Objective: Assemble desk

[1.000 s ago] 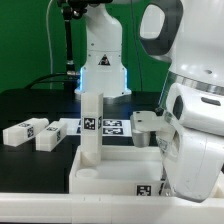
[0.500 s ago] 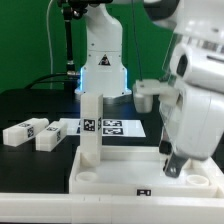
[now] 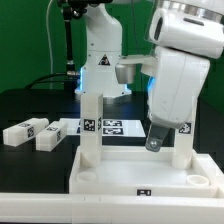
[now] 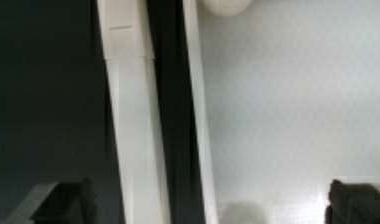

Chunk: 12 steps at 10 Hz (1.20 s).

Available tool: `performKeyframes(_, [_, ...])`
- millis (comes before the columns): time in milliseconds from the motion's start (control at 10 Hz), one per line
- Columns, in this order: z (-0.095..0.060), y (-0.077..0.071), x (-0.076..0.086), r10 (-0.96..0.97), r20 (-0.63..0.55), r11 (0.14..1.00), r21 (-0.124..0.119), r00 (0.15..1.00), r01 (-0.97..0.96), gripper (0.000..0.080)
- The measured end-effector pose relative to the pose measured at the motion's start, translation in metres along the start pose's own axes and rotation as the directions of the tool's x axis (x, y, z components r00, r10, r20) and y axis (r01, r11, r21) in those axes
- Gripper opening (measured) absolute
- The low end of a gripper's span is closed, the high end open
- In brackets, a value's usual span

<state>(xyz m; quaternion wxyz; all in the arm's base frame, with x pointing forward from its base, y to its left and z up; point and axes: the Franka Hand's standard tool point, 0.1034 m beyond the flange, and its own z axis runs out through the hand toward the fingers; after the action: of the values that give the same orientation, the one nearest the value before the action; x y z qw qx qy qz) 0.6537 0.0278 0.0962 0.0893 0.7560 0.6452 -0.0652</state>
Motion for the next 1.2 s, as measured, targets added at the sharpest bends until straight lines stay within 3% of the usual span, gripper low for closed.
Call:
performKeyframes(500, [0.001, 0.001, -0.004, 0.136, -0.001, 0.991, 0.002, 0.991, -0.136, 0.0649])
performKeyframes(700, [0.003, 0.0, -0.027, 0.39, 0.001, 0.919, 0.058, 0.921, -0.389, 0.0649])
performKeyframes(800, [0.005, 0.001, -0.036, 0.43, 0.013, 0.9, 0.068, 0.903, -0.43, 0.0649])
performKeyframes(1200, [0.005, 0.001, -0.036, 0.659, 0.032, 0.749, 0.063, 0.751, -0.66, 0.0649])
